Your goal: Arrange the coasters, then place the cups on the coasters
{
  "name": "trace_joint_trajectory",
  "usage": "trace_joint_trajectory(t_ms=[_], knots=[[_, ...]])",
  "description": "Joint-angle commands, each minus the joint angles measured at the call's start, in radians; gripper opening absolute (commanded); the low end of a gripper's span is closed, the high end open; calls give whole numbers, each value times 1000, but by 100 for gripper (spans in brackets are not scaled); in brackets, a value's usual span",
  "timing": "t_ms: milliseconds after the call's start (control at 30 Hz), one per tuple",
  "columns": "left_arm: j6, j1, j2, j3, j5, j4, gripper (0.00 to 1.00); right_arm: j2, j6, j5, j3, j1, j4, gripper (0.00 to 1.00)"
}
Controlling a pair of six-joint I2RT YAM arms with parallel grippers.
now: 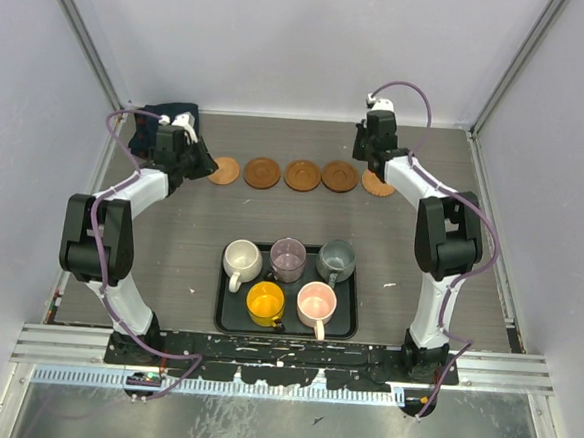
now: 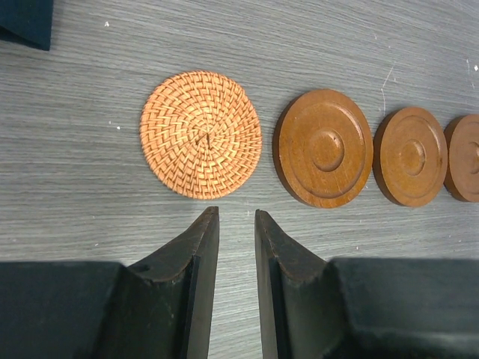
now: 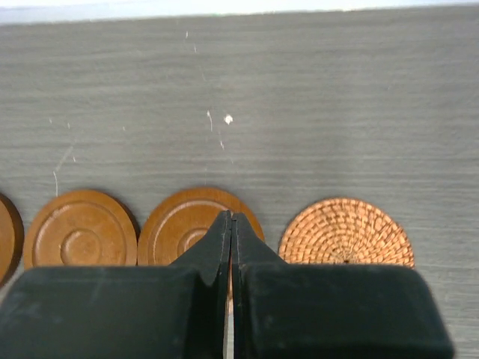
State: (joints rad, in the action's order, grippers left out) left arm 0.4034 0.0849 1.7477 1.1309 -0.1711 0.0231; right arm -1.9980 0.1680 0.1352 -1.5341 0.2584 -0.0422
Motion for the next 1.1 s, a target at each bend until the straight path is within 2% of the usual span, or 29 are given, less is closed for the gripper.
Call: trace_joint_trajectory(t_ms=[0, 600, 1067], knots=[[1, -5, 8, -1, -30, 77, 27, 14, -3, -62, 26, 18, 12, 1], [-6, -4, -27, -75, -26, 77, 27, -107, 34, -199, 40, 16, 14, 1], [-2, -5, -25, -77, -28, 75, 28, -147, 41, -206, 63, 16, 7, 1]])
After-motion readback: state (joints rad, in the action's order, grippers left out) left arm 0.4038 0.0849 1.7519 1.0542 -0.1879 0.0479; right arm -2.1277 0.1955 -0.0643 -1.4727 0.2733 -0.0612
